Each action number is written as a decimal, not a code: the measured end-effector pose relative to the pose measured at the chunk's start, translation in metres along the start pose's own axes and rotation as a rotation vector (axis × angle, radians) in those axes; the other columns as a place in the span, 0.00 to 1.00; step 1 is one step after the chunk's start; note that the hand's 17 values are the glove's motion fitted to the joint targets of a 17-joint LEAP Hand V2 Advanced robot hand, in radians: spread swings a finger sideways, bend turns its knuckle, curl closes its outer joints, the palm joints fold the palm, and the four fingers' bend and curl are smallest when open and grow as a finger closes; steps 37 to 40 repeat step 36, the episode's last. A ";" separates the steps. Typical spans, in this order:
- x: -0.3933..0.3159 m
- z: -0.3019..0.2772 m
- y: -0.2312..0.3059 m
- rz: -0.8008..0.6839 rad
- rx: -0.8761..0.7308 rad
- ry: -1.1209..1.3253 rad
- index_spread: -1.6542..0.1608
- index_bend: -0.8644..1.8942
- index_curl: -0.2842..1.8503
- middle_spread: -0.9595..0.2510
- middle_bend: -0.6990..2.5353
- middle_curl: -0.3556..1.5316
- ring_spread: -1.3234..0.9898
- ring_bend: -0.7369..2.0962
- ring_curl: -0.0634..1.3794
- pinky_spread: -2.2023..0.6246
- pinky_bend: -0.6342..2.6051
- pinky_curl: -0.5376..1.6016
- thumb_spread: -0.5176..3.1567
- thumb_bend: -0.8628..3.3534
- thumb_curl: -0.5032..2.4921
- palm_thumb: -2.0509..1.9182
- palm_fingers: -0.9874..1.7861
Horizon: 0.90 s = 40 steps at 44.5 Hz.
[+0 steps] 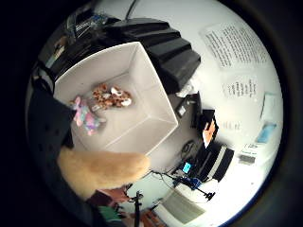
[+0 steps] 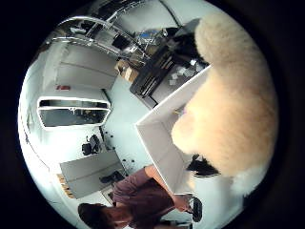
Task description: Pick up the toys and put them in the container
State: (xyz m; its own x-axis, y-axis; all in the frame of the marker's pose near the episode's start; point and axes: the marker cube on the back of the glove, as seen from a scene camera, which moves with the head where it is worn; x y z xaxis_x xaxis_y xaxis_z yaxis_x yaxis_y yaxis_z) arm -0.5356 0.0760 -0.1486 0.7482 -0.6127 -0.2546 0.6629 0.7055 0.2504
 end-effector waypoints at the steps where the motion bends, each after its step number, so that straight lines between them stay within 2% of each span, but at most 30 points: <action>1: -0.001 0.002 -0.003 0.006 0.003 -0.004 0.74 0.48 0.13 0.60 0.55 0.66 0.43 0.76 0.50 0.64 0.53 0.49 0.42 0.21 0.40 0.68 0.74; 6: -0.002 0.012 -0.008 0.086 -0.036 0.004 0.74 0.48 0.13 0.59 0.54 0.66 0.43 0.76 0.50 0.65 0.53 0.49 0.42 0.20 0.39 0.67 0.74; 8: 0.001 0.017 -0.005 0.104 -0.104 0.019 0.74 0.48 0.13 0.59 0.54 0.66 0.43 0.76 0.50 0.64 0.53 0.49 0.43 0.20 0.39 0.67 0.74; 11: 0.004 0.025 0.003 0.112 -0.272 0.031 0.75 0.45 0.13 0.58 0.51 0.65 0.44 0.74 0.48 0.65 0.53 0.49 0.45 0.19 0.37 0.63 0.66; 14: 0.008 0.028 0.009 0.133 -0.396 0.034 0.77 0.39 0.14 0.57 0.46 0.63 0.44 0.71 0.49 0.66 0.54 0.50 0.46 0.18 0.35 0.59 0.47; 15: 0.010 0.027 0.011 0.142 -0.411 0.039 0.79 0.38 0.15 0.61 0.38 0.59 0.46 0.64 0.46 0.69 0.56 0.51 0.46 0.18 0.34 0.57 0.26; 16: 0.011 0.027 0.012 0.146 -0.415 0.044 0.80 0.38 0.17 0.65 0.35 0.58 0.48 0.61 0.46 0.70 0.57 0.52 0.45 0.18 0.34 0.56 0.19; 18: 0.013 0.024 0.013 0.139 -0.389 0.042 0.82 0.36 0.16 0.67 0.33 0.55 0.49 0.57 0.43 0.72 0.57 0.50 0.46 0.19 0.33 0.55 0.23; 19: 0.013 0.022 0.013 0.134 -0.364 0.035 0.82 0.36 0.16 0.70 0.31 0.53 0.50 0.54 0.39 0.73 0.56 0.49 0.45 0.18 0.33 0.54 0.21; 25: 0.015 0.011 0.015 0.139 -0.263 -0.011 0.84 0.34 0.17 0.77 0.26 0.48 0.53 0.47 0.30 0.76 0.54 0.46 0.45 0.19 0.31 0.53 0.23; 29: 0.018 0.007 0.016 0.138 -0.207 -0.029 0.84 0.34 0.18 0.79 0.26 0.45 0.55 0.45 0.28 0.77 0.52 0.44 0.45 0.20 0.31 0.52 0.24; 40: 0.024 0.008 0.024 0.156 -0.202 -0.023 0.84 0.33 0.18 0.81 0.26 0.43 0.56 0.44 0.27 0.78 0.50 0.43 0.46 0.20 0.30 0.52 0.26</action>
